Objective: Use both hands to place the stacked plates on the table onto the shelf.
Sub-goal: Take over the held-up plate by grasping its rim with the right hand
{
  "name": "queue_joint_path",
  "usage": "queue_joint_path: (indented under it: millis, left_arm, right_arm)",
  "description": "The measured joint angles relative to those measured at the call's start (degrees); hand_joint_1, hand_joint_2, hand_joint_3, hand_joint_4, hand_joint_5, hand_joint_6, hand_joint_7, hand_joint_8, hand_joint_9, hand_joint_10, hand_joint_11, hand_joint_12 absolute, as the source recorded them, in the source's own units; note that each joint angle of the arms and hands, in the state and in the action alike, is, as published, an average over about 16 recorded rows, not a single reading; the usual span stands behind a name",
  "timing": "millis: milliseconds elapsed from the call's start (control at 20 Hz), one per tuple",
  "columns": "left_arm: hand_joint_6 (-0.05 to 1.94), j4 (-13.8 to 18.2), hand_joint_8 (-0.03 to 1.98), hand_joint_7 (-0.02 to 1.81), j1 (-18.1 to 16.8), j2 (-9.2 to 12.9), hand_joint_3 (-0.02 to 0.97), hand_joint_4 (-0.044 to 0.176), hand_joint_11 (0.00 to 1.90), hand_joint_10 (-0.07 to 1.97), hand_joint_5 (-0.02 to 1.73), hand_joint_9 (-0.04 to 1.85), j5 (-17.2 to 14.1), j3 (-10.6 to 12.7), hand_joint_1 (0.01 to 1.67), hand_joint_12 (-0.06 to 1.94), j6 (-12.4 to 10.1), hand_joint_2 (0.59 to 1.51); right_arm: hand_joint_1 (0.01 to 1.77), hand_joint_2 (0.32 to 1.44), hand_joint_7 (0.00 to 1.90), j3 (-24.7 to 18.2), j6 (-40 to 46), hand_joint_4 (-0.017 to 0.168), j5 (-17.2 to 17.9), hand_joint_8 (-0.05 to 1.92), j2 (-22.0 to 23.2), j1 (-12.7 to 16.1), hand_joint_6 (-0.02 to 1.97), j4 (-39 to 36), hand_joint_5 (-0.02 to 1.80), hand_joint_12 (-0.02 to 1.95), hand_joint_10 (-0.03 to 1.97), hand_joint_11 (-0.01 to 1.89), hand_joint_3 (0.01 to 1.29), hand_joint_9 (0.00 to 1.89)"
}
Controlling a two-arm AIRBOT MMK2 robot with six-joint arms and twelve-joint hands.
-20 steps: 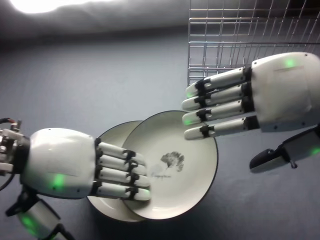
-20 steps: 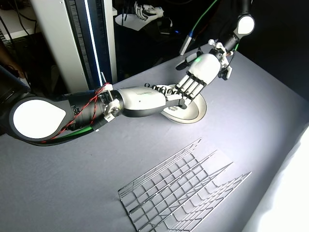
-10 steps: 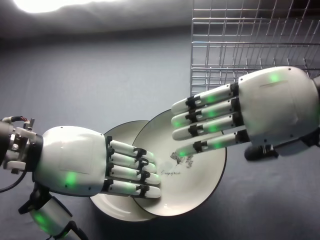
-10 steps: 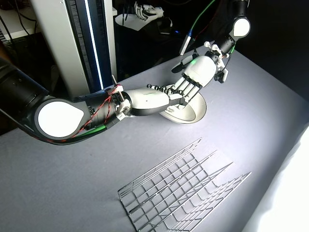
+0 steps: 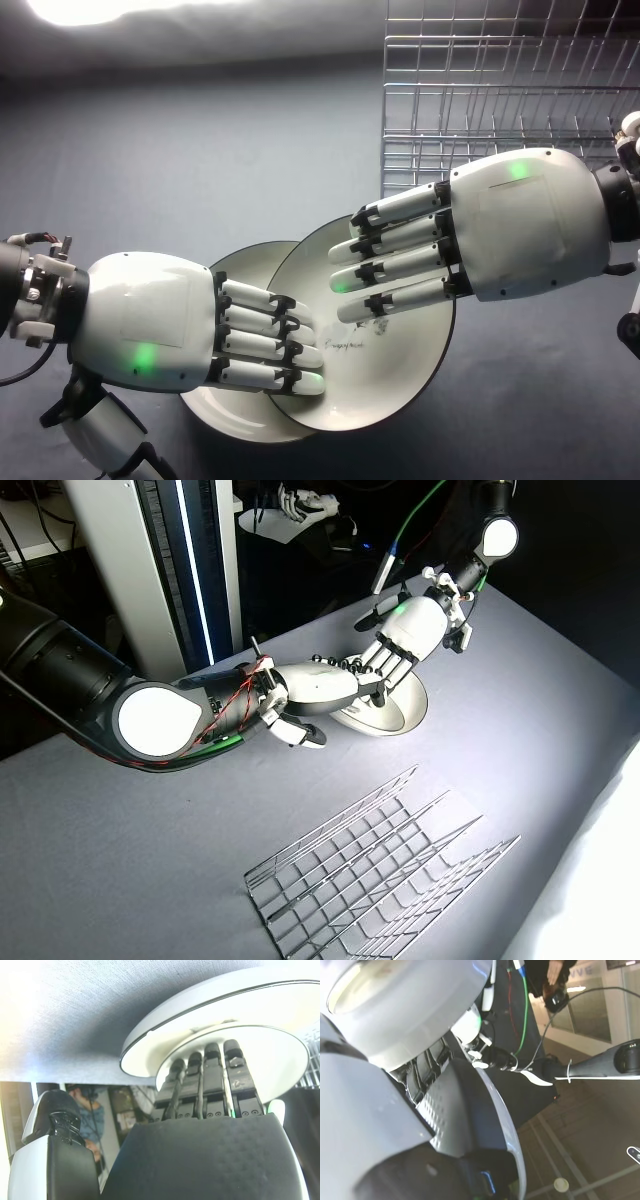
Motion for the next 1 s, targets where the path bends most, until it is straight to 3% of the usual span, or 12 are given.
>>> queue_joint_path:
  millis: [600, 1000]
  left_arm:
    - [-0.03, -0.1, -0.02, 0.0, 0.0, -0.2, 0.021, -0.005, 0.02, 0.0, 0.0, 0.06, -0.1, 0.5, 0.01, 0.09, -0.1, 1.054]
    - [-0.03, -0.1, -0.02, 0.0, 0.0, -0.5, 0.021, -0.005, 0.03, -0.01, 0.0, 0.07, -0.3, 1.1, 0.01, 0.1, -0.1, 1.058]
  right_arm:
    - [1.33, 1.09, 0.21, -2.3, 0.7, 0.005, -2.9, 0.0, 1.2, -0.4, 0.0, 2.0, 0.18, 1.01, 0.03, 0.02, 0.01, 0.23]
    - [1.32, 1.09, 0.39, -4.3, 0.8, 0.005, -6.5, 0.02, 0.8, -0.6, 0.02, 4.7, 0.34, 1.25, 0.08, 0.03, 0.01, 0.38]
